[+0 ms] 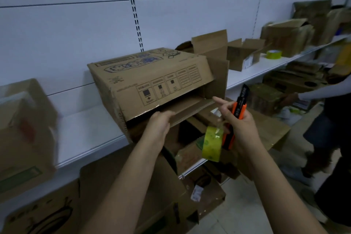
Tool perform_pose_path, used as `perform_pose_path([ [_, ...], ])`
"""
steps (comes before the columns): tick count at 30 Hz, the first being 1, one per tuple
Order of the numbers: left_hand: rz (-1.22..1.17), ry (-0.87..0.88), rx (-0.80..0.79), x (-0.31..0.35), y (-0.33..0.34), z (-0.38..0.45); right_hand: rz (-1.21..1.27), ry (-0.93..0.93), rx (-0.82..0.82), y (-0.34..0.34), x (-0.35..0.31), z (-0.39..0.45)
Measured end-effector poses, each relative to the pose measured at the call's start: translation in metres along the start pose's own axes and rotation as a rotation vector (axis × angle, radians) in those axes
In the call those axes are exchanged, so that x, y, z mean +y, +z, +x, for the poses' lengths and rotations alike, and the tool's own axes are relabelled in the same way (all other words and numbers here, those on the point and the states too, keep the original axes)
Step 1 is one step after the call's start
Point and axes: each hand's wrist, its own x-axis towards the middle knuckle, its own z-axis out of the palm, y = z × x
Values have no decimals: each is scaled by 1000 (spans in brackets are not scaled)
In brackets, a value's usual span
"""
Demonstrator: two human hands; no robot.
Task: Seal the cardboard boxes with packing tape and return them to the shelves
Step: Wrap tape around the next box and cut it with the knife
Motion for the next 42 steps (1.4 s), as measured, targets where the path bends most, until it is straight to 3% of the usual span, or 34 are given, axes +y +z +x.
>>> perform_pose_path([
  [1,-176,-19,31,0,7,9,33,17,-54,-6,7,12],
  [3,-396,107,112,0,19,17,109,67,-168,-15,22,37],
  [6,-436,432,181,9,39,15,43,163,-320,-28,45,80],
  [10,-65,731,469,42,48,30,-80,274,-409,-42,81,118],
  [14,300,839,710,73,34,44,-198,363,-492,-57,111,113],
  [18,881,944,1267,98,29,52,-274,493,-554,-71,138,102],
  [19,1006,1003,1339,102,29,55,-286,517,-554,-72,142,101],
  [21,1225,1101,1296,110,26,66,-224,554,-550,-74,142,97],
  [24,1439,1089,1167,123,14,88,3,559,-474,-77,124,89],
  [30,1503,957,1147,135,7,112,362,381,-425,-118,63,97],
  [33,1489,969,1106,139,2,119,395,285,-476,-119,39,127],
  [37,1447,985,1010,145,-4,128,376,296,-503,-89,38,157],
  [42,1463,977,832,150,-16,122,175,310,-478,-30,44,163],
])
